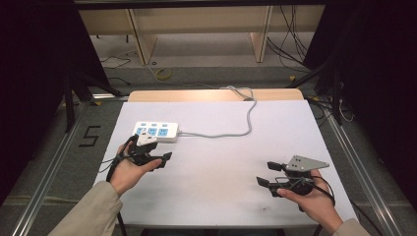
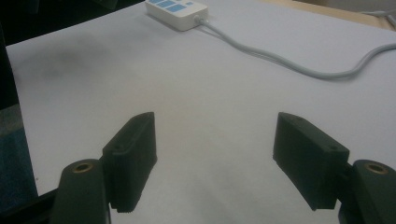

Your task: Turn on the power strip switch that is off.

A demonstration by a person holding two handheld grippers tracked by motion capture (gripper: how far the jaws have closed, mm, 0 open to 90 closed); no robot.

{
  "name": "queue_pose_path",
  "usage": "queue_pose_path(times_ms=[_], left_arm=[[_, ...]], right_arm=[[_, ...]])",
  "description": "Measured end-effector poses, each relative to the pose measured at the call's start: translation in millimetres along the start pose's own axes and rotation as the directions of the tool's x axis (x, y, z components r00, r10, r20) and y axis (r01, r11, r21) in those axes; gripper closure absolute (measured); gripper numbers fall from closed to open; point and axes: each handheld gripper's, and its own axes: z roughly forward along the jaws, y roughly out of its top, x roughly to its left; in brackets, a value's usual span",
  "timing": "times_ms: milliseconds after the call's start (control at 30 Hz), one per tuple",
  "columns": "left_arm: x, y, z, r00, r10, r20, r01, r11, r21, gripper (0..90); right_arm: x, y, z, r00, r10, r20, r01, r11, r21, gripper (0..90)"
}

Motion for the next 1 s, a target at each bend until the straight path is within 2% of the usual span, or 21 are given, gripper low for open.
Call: queue_pose_path(times_ms=[233,433,667,833,1000], left_arm=[[-7.4,-5.4,-4.9,0.9988,0.04,0.029,-0.039,0.9985,-0.038,32.3],[-14.0,-11.0,-8.8,0.9951,0.078,0.06,-0.074,0.995,-0.066,31.1],[-21.7,-18.3,-14.1,0.9855,0.121,0.119,-0.108,0.9881,-0.109,29.5],[-26.2,-24.6,-16.0,0.982,0.136,0.131,-0.12,0.9847,-0.127,28.5],[-29.5,-32.0,-16.6,0.9773,0.154,0.145,-0.138,0.9837,-0.115,27.8]], right_arm=[[-0.1,-0.1,0.3,1.0,-0.001,-0.002,0.001,1.0,0.0,30.4],[0.4,-0.1,0.4,1.0,-0.003,-0.003,0.003,1.0,-0.001,30.3],[0.9,-0.1,0.6,1.0,-0.006,-0.008,0.006,1.0,0.003,30.2],[1.3,-0.3,1.2,0.9999,-0.009,-0.012,0.009,1.0,0.006,30.1],[1.4,-0.4,1.0,0.9999,-0.009,-0.013,0.009,1.0,0.004,30.0]])
